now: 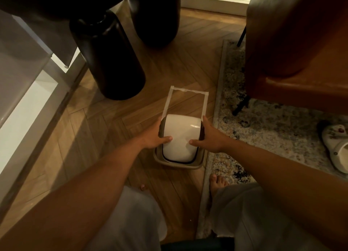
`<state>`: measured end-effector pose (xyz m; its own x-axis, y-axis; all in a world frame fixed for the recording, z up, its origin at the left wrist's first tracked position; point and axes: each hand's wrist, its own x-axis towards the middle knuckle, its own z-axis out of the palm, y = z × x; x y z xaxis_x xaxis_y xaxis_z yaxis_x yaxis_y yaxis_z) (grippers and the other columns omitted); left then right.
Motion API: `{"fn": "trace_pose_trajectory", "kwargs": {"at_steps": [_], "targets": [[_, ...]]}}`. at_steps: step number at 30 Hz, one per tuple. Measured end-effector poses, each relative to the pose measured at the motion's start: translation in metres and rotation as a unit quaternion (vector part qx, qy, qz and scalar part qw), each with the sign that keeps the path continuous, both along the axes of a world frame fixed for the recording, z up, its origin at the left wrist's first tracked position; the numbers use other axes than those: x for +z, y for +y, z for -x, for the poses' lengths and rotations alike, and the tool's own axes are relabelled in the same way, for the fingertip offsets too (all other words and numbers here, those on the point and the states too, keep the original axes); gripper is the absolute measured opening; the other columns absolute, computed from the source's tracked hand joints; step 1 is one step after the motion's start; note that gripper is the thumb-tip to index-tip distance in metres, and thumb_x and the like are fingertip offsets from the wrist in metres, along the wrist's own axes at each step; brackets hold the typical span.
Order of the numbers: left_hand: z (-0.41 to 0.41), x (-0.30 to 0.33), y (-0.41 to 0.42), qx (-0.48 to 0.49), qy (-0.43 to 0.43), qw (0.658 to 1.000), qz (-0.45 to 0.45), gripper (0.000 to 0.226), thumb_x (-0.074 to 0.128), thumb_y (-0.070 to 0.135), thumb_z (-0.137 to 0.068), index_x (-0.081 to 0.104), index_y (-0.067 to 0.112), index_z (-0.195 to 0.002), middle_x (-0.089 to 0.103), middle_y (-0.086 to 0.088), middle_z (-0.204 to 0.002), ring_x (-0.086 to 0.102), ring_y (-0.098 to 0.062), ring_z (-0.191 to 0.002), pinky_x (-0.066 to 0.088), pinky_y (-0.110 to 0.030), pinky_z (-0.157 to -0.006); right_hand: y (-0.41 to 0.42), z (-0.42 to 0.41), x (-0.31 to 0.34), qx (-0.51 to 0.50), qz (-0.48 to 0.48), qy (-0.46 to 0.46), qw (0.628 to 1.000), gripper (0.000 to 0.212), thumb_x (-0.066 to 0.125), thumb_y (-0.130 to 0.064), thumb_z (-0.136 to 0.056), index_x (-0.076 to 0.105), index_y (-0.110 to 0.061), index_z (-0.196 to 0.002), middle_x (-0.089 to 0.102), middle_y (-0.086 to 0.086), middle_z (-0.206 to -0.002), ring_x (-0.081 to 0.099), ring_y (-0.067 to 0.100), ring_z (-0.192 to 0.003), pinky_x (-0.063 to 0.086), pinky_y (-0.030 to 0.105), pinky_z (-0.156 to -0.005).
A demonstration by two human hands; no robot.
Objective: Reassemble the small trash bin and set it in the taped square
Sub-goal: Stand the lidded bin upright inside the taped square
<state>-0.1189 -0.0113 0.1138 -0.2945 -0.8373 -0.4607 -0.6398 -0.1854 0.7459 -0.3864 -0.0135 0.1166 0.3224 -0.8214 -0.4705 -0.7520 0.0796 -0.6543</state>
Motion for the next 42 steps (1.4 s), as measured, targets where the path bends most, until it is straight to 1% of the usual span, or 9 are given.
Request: {"fn": "trace_pose_trajectory", "kwargs": {"at_steps": [3,8,12,15,21,26,34,39,42], "targets": [[-0.002,0.001,0.006,0.006,-0.011,1.000,0.002,0.105,0.077,0.039,-0.079,0.004,0.034,-0.154,0.030,-0.003,-0.158,0.031,-0.024,-0.142,0.029,-0.035,-0.105,0.008,0.001,-0.001,0.015,0.010,0.040,0.999,0.134,0.078,-0.060,-0.074,-0.020,-0.020,-0.156,0.012,0.007,-0.168,0.033,0.030,-0.145,0.036,0.042,-0.114],[-0.001,0.002,0.013,-0.003,-0.019,1.000,-0.002,0.110,0.079,0.037,-0.077,0.001,0.037,-0.154,0.029,-0.004,-0.158,0.030,-0.028,-0.143,0.031,-0.048,-0.111,0.023,-0.004,-0.005,0.041,0.038,0.046,0.997,0.134,0.081,-0.048,-0.076,-0.023,-0.020,-0.155,0.004,0.008,-0.168,0.030,0.034,-0.147,0.036,0.048,-0.114],[-0.004,-0.006,0.024,-0.002,-0.049,0.998,-0.032,0.121,0.082,0.037,-0.074,-0.007,0.029,-0.155,0.025,-0.007,-0.159,0.026,-0.028,-0.145,0.028,-0.048,-0.115,0.032,-0.001,-0.006,0.008,0.003,0.024,1.000,0.142,0.086,-0.041,-0.074,-0.030,-0.015,-0.152,0.011,0.013,-0.167,0.030,0.033,-0.147,0.035,0.046,-0.115],[-0.007,-0.010,0.030,-0.007,-0.057,0.998,-0.039,0.120,0.084,0.038,-0.073,-0.003,0.023,-0.155,0.023,-0.009,-0.160,0.024,-0.028,-0.146,0.027,-0.049,-0.116,0.044,0.002,-0.011,0.035,-0.024,0.030,0.999,0.151,0.088,-0.047,-0.068,-0.034,-0.014,-0.150,0.010,0.012,-0.167,0.027,0.035,-0.148,0.035,0.048,-0.116],[-0.005,-0.014,0.038,0.010,-0.031,0.998,-0.047,0.129,0.091,0.035,-0.063,0.000,0.027,-0.156,0.028,-0.005,-0.157,0.029,-0.026,-0.142,0.029,-0.043,-0.113,0.052,0.004,-0.025,0.061,-0.076,0.054,0.994,0.159,0.088,-0.053,-0.066,-0.050,-0.016,-0.137,0.025,0.017,-0.163,0.041,0.033,-0.140,0.039,0.030,-0.102],[-0.008,-0.029,0.040,0.006,-0.055,0.996,-0.066,0.132,0.092,0.038,-0.058,0.003,0.026,-0.155,0.024,-0.006,-0.160,0.024,-0.027,-0.145,0.024,-0.044,-0.114,0.051,0.004,-0.030,0.035,-0.061,0.036,0.997,0.159,0.089,-0.051,-0.064,-0.046,-0.021,-0.142,0.031,0.018,-0.160,0.046,0.034,-0.137,0.041,0.035,-0.104],[-0.001,-0.045,0.028,0.025,-0.058,0.998,-0.027,0.131,0.092,0.016,-0.059,0.004,0.022,-0.155,0.024,-0.006,-0.159,0.021,-0.028,-0.146,0.021,-0.043,-0.116,0.045,0.006,-0.047,-0.003,-0.030,0.030,0.999,0.157,0.094,-0.036,-0.061,-0.035,-0.020,-0.150,0.035,0.018,-0.158,0.045,0.036,-0.137,0.039,0.040,-0.107],[-0.006,-0.051,0.014,0.035,-0.054,0.998,-0.020,0.132,0.092,0.020,-0.060,0.002,0.025,-0.156,0.022,-0.005,-0.160,0.020,-0.026,-0.146,0.022,-0.045,-0.117,0.034,0.003,-0.052,-0.026,-0.019,0.009,0.999,0.152,0.095,-0.031,-0.062,-0.029,-0.028,-0.151,0.047,0.016,-0.149,0.052,0.034,-0.130,0.042,0.033,-0.100],[-0.005,-0.054,0.003,0.050,-0.062,0.997,-0.016,0.125,0.091,0.022,-0.062,0.009,0.023,-0.156,0.026,-0.006,-0.158,0.024,-0.027,-0.145,0.025,-0.045,-0.117,0.023,0.003,-0.049,-0.036,-0.003,0.001,0.999,0.148,0.094,-0.030,-0.062,-0.023,-0.028,-0.153,0.046,0.013,-0.151,0.053,0.034,-0.131,0.046,0.042,-0.104]]}}
